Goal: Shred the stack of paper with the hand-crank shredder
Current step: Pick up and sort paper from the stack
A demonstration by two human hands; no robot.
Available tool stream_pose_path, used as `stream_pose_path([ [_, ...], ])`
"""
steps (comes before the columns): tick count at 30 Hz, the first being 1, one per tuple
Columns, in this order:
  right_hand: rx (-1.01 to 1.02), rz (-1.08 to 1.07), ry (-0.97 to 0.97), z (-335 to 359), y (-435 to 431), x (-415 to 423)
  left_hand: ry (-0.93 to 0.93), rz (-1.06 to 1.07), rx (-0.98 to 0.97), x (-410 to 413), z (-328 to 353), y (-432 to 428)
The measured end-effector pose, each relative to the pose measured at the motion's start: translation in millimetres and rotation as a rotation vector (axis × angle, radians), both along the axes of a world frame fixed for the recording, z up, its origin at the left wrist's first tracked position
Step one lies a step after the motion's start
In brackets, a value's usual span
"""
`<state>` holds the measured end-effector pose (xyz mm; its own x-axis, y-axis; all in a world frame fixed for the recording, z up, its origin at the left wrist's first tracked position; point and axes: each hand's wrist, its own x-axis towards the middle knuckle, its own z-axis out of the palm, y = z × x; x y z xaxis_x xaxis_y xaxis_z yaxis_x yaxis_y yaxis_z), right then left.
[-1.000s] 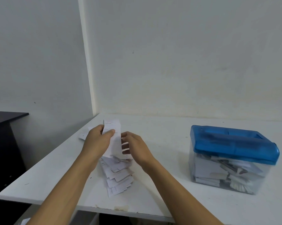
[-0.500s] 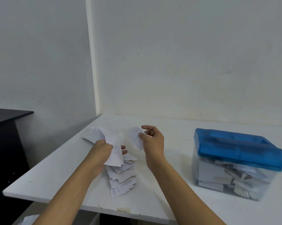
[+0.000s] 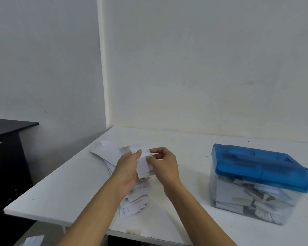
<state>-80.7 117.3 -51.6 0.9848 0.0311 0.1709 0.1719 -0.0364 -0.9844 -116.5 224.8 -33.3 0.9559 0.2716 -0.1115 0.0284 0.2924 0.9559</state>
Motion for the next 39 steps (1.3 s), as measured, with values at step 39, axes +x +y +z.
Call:
stream_pose_path([
  [39, -0.543, -0.192, -0.231, 120.2, -220.6, -38.9, -0.431, -0.529, 0.475, 26.9, 106.4, -164.6],
])
